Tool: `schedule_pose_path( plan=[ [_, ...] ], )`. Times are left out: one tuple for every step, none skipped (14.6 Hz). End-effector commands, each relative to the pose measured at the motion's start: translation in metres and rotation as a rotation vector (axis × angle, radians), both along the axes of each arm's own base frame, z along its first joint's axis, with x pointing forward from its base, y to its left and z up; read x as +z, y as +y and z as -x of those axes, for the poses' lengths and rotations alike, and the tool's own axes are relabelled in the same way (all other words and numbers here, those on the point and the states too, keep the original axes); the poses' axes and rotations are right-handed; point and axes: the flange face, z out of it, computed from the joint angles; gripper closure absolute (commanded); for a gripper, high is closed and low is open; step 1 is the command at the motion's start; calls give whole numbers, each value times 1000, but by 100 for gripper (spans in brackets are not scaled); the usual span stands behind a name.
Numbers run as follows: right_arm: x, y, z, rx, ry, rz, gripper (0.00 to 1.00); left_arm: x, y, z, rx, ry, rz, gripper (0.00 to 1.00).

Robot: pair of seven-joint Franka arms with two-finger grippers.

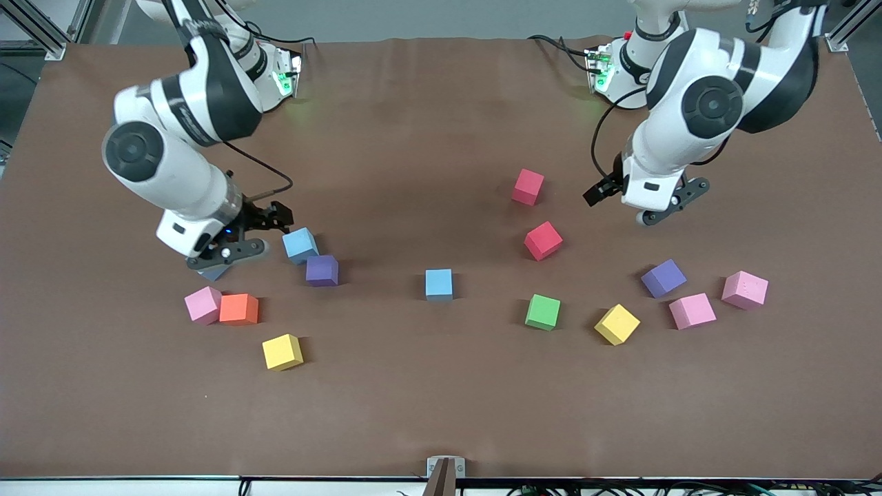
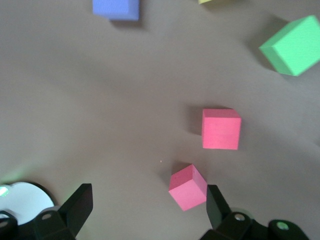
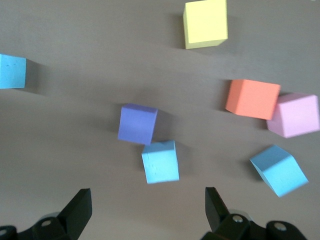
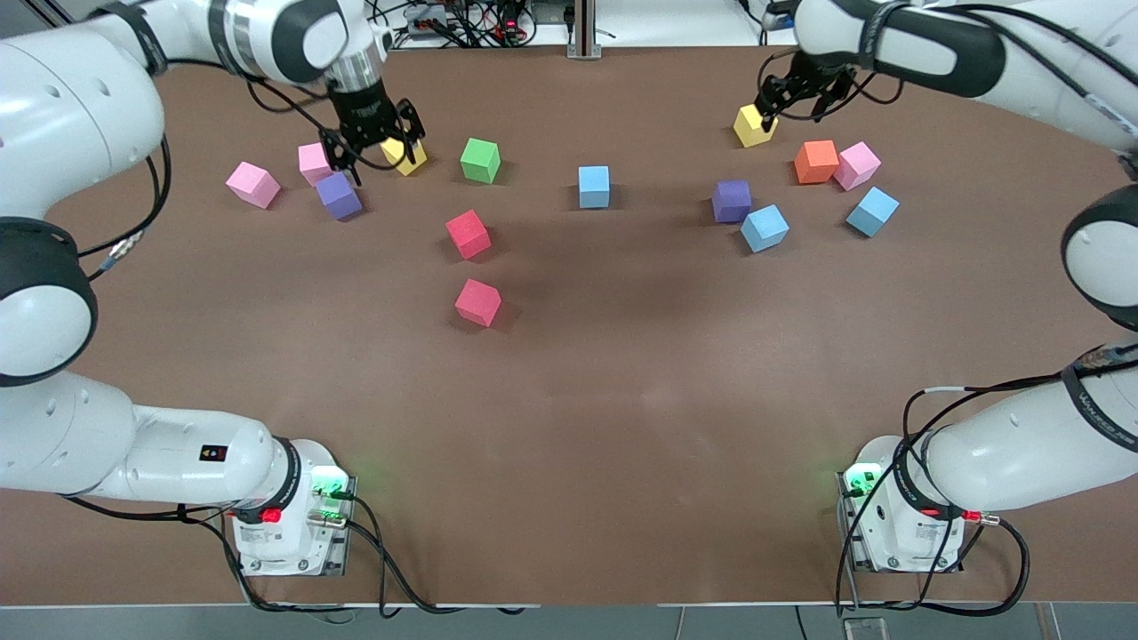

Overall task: Arrange 11 blocks into digit 3
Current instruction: 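Grasp the purple block with the right gripper while the left gripper grasps pink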

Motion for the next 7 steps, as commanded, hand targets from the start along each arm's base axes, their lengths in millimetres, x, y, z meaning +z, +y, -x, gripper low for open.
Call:
schedule_pose_path(
  plan=[
    [-30,13,-7,0,2,-11,0,-27,-13,23,136,-23,-30,0],
    [-41,19,-8,0,4,-11,0,-35,-24,31,174,-25,-41,0],
    [-50,24,-8,-14,9,-8,0,-41,-28,35,225,-25,-53,0],
    [-60,29,-8,-24,13,-1,0,-46,-30,38,270,-20,-66,0],
    [-67,30,-9,-24,12,0,0,-53,-32,42,299,-7,-79,0],
    [-74,31,-10,-23,14,-1,0,-61,-34,46,302,5,-88,0],
    [-80,34,-12,-21,10,-2,0,-69,-35,49,300,14,-91,0]
  ],
)
